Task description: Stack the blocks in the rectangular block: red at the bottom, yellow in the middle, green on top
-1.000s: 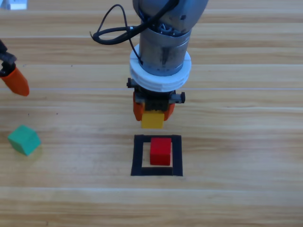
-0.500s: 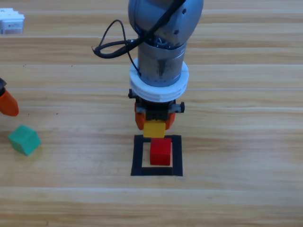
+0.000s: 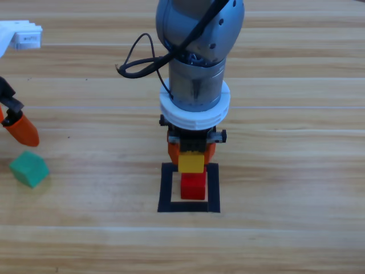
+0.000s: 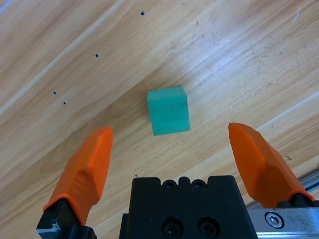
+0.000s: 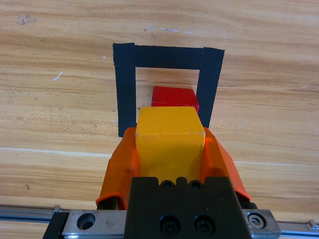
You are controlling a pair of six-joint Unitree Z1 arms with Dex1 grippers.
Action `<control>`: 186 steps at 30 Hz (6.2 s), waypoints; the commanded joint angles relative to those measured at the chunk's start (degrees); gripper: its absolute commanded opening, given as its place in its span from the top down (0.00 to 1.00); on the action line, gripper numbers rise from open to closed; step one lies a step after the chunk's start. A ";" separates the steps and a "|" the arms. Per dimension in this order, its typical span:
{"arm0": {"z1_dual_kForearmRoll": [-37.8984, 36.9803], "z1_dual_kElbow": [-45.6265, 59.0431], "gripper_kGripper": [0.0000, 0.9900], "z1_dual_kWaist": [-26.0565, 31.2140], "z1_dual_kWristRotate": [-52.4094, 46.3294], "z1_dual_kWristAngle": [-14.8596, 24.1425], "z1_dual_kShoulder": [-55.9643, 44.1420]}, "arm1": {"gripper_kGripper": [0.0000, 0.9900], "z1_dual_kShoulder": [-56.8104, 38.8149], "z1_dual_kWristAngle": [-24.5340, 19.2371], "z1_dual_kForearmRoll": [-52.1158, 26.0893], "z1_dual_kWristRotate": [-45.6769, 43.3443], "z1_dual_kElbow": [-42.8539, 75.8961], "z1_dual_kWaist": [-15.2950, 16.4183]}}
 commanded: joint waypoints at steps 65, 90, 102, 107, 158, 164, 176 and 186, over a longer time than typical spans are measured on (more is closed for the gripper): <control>7.55 -5.62 0.00 -6.35 -13.25 7.08 17.69 | 0.01 -14.03 -13.04 0.08 -9.04 -2.39 4.09; 3.07 -1.76 0.02 -6.00 -14.48 6.81 18.31 | 0.01 -65.97 14.65 -49.66 -61.51 73.81 -9.45; 1.57 -0.53 0.28 -5.21 -14.48 6.46 17.08 | 0.01 -66.94 15.27 -46.85 -63.36 73.38 -9.53; 1.22 -0.09 0.77 -5.12 -14.56 6.55 15.50 | 0.01 -66.94 15.18 -46.06 -63.97 73.11 -9.53; 31.81 -56.51 1.00 -37.73 -65.19 7.25 31.40 | 0.01 -65.97 16.58 -42.81 -65.38 71.53 -9.80; 32.34 -56.51 1.00 -39.49 -68.62 7.96 32.90 | 0.01 -65.97 16.58 -42.81 -65.38 71.53 -9.80; 32.60 -55.37 1.00 -40.63 -70.64 8.66 33.07 | 0.01 -65.62 16.58 -42.72 -65.46 71.44 -9.80; 32.60 -54.40 1.00 -40.98 -70.37 8.84 34.57 | 0.01 -65.45 16.58 -42.72 -65.46 71.44 -9.80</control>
